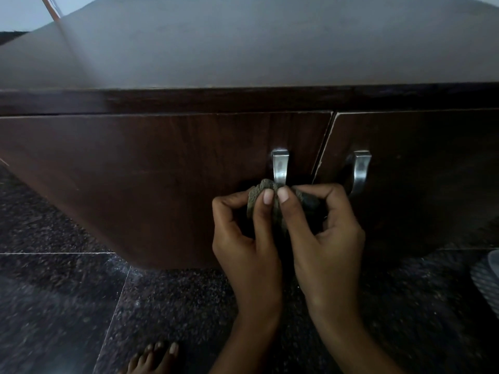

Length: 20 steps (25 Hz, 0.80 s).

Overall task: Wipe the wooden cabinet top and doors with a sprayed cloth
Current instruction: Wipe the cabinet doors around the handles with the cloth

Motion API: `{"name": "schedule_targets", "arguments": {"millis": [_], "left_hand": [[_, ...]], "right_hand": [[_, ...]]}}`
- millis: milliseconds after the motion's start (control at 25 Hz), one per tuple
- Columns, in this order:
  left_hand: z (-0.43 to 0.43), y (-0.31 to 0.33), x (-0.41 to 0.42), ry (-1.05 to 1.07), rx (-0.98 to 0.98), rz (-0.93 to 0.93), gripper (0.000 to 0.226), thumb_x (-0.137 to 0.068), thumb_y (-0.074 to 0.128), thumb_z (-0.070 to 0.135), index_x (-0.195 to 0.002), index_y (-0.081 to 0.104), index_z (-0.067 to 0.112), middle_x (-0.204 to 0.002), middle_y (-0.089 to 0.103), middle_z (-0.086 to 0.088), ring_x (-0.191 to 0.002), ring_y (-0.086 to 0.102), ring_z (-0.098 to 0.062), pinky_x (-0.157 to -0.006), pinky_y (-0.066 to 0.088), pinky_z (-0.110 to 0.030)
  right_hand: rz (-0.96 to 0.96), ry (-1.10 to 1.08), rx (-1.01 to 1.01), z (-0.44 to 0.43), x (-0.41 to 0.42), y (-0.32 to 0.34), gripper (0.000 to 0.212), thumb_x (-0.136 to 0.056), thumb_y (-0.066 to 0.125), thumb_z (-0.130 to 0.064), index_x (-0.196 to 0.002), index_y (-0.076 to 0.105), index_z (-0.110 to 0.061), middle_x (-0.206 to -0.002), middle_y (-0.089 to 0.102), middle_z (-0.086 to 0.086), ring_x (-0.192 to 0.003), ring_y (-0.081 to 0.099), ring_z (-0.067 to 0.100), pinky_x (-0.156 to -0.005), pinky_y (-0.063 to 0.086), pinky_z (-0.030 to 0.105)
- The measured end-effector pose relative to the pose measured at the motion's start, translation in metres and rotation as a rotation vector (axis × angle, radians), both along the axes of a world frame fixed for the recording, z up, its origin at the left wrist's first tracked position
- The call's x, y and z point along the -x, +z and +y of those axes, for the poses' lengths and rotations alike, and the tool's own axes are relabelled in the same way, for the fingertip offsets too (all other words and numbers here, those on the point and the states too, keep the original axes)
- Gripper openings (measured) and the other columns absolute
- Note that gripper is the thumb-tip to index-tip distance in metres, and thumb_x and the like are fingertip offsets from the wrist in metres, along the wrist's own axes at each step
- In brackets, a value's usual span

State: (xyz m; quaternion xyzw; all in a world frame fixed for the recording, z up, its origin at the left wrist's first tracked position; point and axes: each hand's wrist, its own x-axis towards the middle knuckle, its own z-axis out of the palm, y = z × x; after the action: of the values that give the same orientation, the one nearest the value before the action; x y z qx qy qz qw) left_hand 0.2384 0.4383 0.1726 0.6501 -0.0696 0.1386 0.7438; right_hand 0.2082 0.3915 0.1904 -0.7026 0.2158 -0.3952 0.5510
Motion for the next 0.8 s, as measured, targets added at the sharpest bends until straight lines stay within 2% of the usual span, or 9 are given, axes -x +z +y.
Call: {"name": "schedule_targets", "arguments": {"millis": [120, 240, 360, 480, 640, 800], "left_hand": [[-0.002, -0.007, 0.001, 0.016, 0.029, 0.029, 0.009, -0.079, 0.062, 0.039, -0.077, 0.053, 0.038, -0.08, 0.065, 0.021, -0.078, 0.062, 0.006, -0.071, 0.049, -0.011], [-0.004, -0.009, 0.001, 0.018, 0.041, 0.038, 0.015, -0.084, 0.065, 0.031, -0.079, 0.052, 0.036, -0.079, 0.065, 0.024, -0.079, 0.062, 0.008, -0.071, 0.049, -0.009], [-0.006, -0.01, 0.002, 0.014, 0.02, 0.038, 0.01, -0.083, 0.059, 0.027, -0.079, 0.052, 0.033, -0.08, 0.065, 0.021, -0.079, 0.061, 0.008, -0.072, 0.049, -0.009], [-0.006, -0.015, 0.001, 0.038, -0.003, 0.077, 0.015, -0.085, 0.061, 0.021, -0.078, 0.052, 0.032, -0.081, 0.065, 0.013, -0.08, 0.062, 0.003, -0.074, 0.049, -0.012], [-0.006, -0.02, -0.003, 0.052, -0.05, 0.083, 0.02, -0.086, 0.062, 0.017, -0.078, 0.051, 0.032, -0.082, 0.063, 0.013, -0.079, 0.062, 0.003, -0.072, 0.048, -0.01], [-0.005, -0.02, -0.003, 0.067, -0.089, 0.087, 0.023, -0.086, 0.063, 0.016, -0.075, 0.05, 0.031, -0.077, 0.062, 0.012, -0.074, 0.06, 0.005, -0.065, 0.045, -0.005]], "right_hand": [[-0.007, -0.004, 0.088, 0.0, -0.001, -0.008, 0.018, -0.081, 0.057, -0.041, -0.09, 0.057, -0.025, -0.081, 0.062, -0.019, -0.082, 0.064, 0.0, -0.068, 0.05, 0.007], [-0.003, -0.021, 0.159, 0.0, -0.003, -0.013, 0.015, -0.083, 0.053, -0.039, -0.093, 0.053, -0.027, -0.085, 0.059, -0.021, -0.084, 0.062, 0.002, -0.069, 0.05, 0.007], [0.019, -0.025, 0.205, 0.0, -0.004, -0.015, 0.013, -0.085, 0.055, -0.037, -0.093, 0.05, -0.029, -0.084, 0.057, -0.02, -0.081, 0.061, 0.002, -0.069, 0.049, 0.006], [0.088, 0.003, 0.162, -0.002, -0.006, -0.018, 0.016, -0.085, 0.064, -0.028, -0.09, 0.049, -0.029, -0.083, 0.058, -0.016, -0.08, 0.061, -0.001, -0.071, 0.05, 0.009], [0.122, -0.021, 0.186, -0.002, -0.01, -0.022, 0.012, -0.085, 0.064, -0.02, -0.093, 0.056, -0.019, -0.083, 0.058, -0.01, -0.08, 0.057, -0.005, -0.072, 0.046, 0.005], [0.16, -0.026, 0.156, 0.0, -0.011, -0.019, 0.021, -0.085, 0.064, -0.021, -0.092, 0.045, -0.024, -0.078, 0.05, -0.019, -0.073, 0.053, -0.008, -0.064, 0.044, 0.0]]}}
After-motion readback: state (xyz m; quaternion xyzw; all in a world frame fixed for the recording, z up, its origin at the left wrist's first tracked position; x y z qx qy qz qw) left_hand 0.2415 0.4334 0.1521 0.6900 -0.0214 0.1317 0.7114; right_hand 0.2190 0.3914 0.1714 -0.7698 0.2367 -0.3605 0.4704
